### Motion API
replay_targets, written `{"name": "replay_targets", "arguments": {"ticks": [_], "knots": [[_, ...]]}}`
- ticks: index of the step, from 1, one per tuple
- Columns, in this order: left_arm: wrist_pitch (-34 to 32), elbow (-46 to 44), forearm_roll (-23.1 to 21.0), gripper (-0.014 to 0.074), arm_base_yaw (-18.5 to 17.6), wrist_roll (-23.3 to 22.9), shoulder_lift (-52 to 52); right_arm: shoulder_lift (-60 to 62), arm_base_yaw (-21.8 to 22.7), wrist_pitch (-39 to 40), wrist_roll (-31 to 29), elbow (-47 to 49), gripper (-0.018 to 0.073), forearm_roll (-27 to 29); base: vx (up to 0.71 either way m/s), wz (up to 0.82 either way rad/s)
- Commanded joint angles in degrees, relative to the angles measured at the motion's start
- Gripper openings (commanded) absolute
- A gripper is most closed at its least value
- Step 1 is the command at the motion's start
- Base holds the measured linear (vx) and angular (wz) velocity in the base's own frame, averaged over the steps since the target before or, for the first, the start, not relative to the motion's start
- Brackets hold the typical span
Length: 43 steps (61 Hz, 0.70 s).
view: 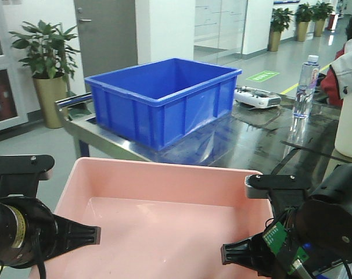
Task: Grab pink bin and stack on right shelf
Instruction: 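Carry the pink bin with both grippers toward the steel shelf cart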
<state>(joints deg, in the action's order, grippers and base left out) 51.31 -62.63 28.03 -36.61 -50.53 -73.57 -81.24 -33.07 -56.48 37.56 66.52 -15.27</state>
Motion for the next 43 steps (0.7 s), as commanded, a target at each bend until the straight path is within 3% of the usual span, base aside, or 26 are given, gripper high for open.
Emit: {"name": "replay_targets", "arguments": {"ticks": [1,43], "knots": [[-1.4,-1.8,5.1,0.0015,0.1,-0.7,2.0,2.0,0.4,-1.7,-0.7,1.2,0.0064,-5.4,0.32,-0.21],[-1.4,-1.8,5.1,0.0015,0.1,-0.7,2.0,2.0,0.4,-1.7,-0.7,1.2,0.0064,-5.4,0.24,-0.48]]}}
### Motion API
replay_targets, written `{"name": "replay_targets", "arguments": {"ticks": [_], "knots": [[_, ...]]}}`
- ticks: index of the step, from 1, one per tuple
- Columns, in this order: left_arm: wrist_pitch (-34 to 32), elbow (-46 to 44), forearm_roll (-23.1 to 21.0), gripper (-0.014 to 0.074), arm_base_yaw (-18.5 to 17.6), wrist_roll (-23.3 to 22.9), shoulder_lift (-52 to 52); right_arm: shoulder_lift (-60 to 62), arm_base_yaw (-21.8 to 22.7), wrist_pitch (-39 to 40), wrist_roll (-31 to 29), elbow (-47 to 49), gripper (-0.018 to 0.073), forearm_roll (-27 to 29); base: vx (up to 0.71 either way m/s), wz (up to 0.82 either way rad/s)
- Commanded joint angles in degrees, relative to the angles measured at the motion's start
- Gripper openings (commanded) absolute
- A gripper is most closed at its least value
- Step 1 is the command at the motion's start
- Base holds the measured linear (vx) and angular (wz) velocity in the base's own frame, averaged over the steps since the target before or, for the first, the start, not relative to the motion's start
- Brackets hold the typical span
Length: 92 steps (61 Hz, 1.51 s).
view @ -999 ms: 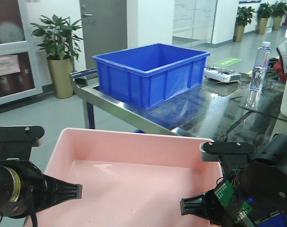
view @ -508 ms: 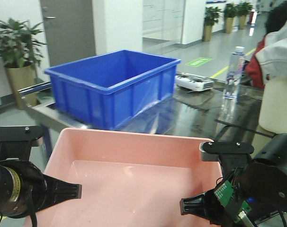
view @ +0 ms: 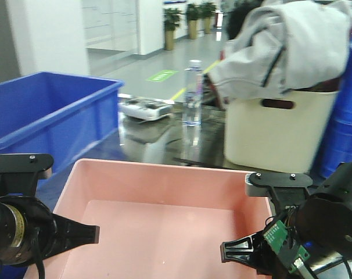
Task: Grab pink bin and stack on right shelf
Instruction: 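Carry the pink bin with both grippers toward the steel shelf cart, then lower the pink bin onto the shelf and open both grippers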
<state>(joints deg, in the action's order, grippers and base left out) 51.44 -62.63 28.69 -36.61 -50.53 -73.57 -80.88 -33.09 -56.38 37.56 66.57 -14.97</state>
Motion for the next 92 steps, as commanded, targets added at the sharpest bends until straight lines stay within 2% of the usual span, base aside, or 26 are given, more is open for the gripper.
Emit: {"name": "replay_targets", "arguments": {"ticks": [1,44,92], "knots": [[-1.6,-1.8,4.4,0.0015,0.1,-0.7,2.0,1.6,0.5,-1.8,-0.7,1.1,0.0064,-5.7,0.16,-0.6],[-1.6,-1.8,4.4,0.0015,0.1,-0.7,2.0,1.6,0.5,-1.8,-0.7,1.1,0.0064,-5.6,0.13,-0.45],[-1.6,-1.8,4.4,0.0015,0.1,-0.7,2.0,1.6,0.5,-1.6,-0.7,1.1,0.0064,-5.6,0.03,-0.05]]}}
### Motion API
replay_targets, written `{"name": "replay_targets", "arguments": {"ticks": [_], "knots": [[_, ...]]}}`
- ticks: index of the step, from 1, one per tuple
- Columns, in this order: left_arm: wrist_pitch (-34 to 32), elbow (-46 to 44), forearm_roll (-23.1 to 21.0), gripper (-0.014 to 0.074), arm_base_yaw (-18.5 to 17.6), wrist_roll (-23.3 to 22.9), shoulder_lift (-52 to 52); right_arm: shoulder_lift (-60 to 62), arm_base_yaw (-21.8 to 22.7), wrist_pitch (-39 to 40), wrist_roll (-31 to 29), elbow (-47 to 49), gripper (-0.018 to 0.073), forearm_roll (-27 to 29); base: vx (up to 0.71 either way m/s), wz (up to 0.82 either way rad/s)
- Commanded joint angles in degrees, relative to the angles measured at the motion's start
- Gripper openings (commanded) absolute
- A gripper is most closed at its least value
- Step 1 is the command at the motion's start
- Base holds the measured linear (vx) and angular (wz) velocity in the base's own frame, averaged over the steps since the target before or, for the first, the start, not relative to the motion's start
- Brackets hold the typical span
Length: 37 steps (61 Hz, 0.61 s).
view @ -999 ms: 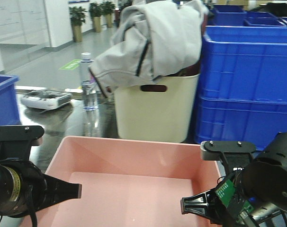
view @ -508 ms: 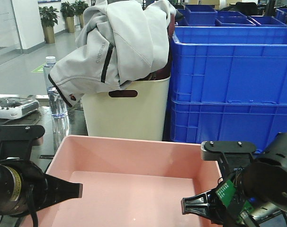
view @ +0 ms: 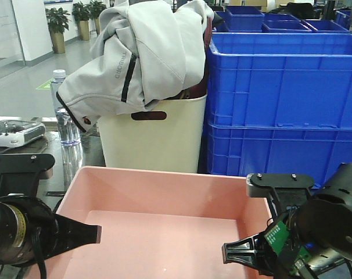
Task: Grab pink bin and stack on right shelf
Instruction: 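Lower the pink bin onto the shelf and open both grippers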
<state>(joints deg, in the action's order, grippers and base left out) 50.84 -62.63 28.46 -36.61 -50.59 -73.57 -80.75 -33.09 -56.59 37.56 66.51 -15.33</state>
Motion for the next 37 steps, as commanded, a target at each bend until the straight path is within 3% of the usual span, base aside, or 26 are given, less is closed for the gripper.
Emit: {"name": "replay_targets", "arguments": {"ticks": [1,37], "knots": [[-1.0,-1.8,4.6,0.0015,0.1,-0.6,2.0,1.5,0.5,-1.4,-0.7,1.2,0.0064,-5.3,0.0,0.0],[-2.5,-1.8,4.8,0.0015,0.1,-0.5,2.0,1.5,0.5,3.9,-2.5,1.2,0.0064,-6.2,0.0,0.0]]}}
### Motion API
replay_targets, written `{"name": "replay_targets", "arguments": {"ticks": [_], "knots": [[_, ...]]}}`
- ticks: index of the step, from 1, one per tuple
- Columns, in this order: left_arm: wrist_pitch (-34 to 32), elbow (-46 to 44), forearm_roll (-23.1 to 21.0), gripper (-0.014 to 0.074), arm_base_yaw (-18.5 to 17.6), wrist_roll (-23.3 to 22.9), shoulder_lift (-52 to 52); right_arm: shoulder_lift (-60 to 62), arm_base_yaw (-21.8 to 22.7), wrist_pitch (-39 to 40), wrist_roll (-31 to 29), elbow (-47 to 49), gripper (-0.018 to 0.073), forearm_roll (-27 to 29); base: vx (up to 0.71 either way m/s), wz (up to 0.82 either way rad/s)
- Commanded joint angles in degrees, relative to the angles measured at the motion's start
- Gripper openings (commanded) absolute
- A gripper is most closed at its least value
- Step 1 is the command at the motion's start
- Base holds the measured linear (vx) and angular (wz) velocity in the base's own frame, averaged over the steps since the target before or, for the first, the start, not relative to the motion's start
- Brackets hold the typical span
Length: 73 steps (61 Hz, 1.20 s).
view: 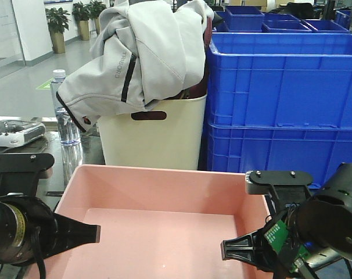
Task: Grab pink bin and stack on right shelf
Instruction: 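Lower the pink bin onto the shelf and open both grippers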
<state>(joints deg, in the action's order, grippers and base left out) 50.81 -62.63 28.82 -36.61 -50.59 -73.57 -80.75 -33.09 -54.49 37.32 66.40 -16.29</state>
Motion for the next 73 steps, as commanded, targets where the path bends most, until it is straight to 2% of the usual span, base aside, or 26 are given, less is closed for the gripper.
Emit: {"name": "replay_targets", "arguments": {"ticks": [1,9,20,25,33,41,45,49,57,62,73], "knots": [[-2.8,-1.8,4.7,0.0015,0.1,-0.1,2.0,1.4,0.5,2.1,-2.6,1.3,0.0064,-5.3,0.0,0.0],[-6.3,-2.0,5.3,0.0025,0.2,4.2,1.1,0.1,2.5,3.5,-4.1,2.0,0.0069,-4.0,0.0,0.0],[-6.8,-3.5,5.7,0.0136,1.9,5.9,-2.1,-3.9,8.5,5.6,-12.8,5.3,0.0146,4.5,0.0,0.0],[-6.8,-3.5,5.7,0.0229,3.4,6.1,-3.3,-5.5,9.3,7.0,-16.3,6.9,0.0237,6.5,0.0,0.0],[-6.9,-3.5,5.3,0.0409,4.3,6.9,-4.2,-7.2,9.3,8.1,-16.8,8.5,0.0411,5.9,0.0,0.0],[-6.9,-3.5,2.1,0.0549,4.3,9.8,-4.1,-7.3,9.3,9.5,-16.8,8.6,0.0582,5.9,0.0,0.0],[-6.6,-3.7,0.3,0.0582,4.3,12.0,-3.5,-6.4,9.1,9.9,-17.1,8.6,0.064,6.0,0.0,0.0],[-6.4,-4.1,-2.1,0.0591,4.1,16.1,-2.3,-4.5,8.4,10.1,-18.8,8.6,0.0671,6.3,0.0,0.0],[-6.5,-5.6,-11.6,0.0591,4.1,28.2,3.7,1.9,6.2,10.7,-23.2,6.9,0.0672,5.6,0.0,0.0],[-5.6,-5.5,-16.9,0.0591,4.1,37.8,8.7,8.0,4.6,11.4,-26.7,3.5,0.0659,5.6,0.0,0.0],[-2.3,0.1,-30.0,0.0591,4.1,53.4,22.1,22.9,2.8,11.6,-30.1,-7.3,0.0605,6.4,0.0,0.0]]}}
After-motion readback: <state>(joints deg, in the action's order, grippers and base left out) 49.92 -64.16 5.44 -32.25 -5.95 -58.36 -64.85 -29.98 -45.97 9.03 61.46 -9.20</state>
